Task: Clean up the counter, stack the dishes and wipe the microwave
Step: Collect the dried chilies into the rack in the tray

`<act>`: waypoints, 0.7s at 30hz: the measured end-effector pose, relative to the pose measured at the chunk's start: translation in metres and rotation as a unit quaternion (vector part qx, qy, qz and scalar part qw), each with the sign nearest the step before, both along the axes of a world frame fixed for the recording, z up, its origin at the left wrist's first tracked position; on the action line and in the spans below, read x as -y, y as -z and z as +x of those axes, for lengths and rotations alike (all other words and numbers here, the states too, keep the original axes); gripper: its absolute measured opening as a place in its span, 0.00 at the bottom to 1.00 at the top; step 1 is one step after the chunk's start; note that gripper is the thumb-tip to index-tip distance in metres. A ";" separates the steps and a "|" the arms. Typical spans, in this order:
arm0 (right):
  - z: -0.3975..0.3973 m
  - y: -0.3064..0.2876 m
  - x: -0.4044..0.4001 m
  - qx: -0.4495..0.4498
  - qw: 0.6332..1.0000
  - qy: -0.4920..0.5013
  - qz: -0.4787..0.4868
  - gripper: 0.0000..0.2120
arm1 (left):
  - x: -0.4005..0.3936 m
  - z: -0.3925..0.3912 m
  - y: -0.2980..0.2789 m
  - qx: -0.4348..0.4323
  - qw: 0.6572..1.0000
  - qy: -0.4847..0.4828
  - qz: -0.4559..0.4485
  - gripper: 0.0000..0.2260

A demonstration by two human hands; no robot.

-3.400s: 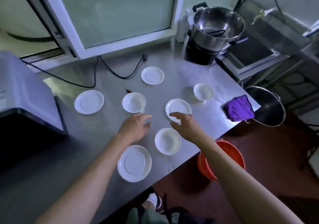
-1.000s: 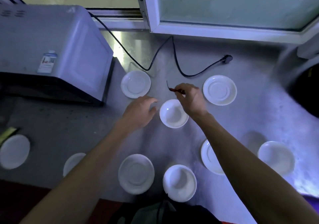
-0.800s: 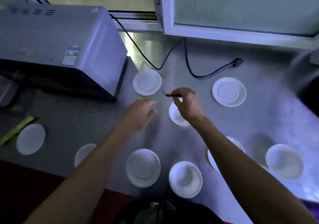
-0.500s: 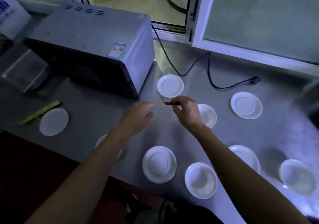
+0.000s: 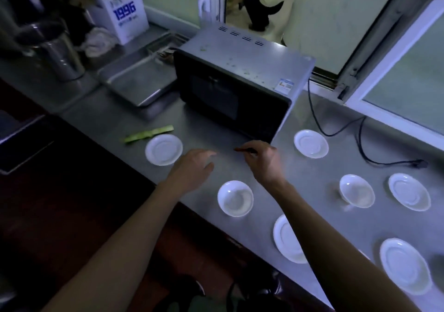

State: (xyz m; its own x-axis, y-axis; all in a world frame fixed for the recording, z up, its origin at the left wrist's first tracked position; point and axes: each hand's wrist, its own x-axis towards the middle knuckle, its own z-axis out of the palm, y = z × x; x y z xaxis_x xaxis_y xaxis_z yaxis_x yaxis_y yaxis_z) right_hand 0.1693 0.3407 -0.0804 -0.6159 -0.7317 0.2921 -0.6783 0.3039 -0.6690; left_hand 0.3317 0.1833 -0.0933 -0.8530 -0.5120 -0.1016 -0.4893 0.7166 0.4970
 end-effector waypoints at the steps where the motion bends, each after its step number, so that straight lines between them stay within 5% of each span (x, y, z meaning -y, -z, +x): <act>1: 0.011 -0.003 0.015 0.003 1.000 -0.010 -0.002 0.14 | 0.011 0.014 -0.004 -0.001 1.000 -0.009 0.004 0.19; 12: 0.085 -0.020 0.142 -0.006 0.993 -0.118 0.001 0.09 | 0.114 0.113 -0.021 0.010 0.992 -0.127 0.004 0.17; 21: 0.073 0.022 0.243 0.051 0.992 -0.118 0.012 0.09 | 0.195 0.113 0.012 0.064 0.991 -0.114 -0.019 0.18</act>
State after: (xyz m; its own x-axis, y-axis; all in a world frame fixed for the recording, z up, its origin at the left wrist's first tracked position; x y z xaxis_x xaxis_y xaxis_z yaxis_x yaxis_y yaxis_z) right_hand 0.2423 0.0974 -0.1029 -0.4518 -0.8650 0.2181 -0.6609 0.1604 -0.7331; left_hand 0.4443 -0.0112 -0.1049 -0.6954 -0.6959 -0.1792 -0.6987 0.5966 0.3948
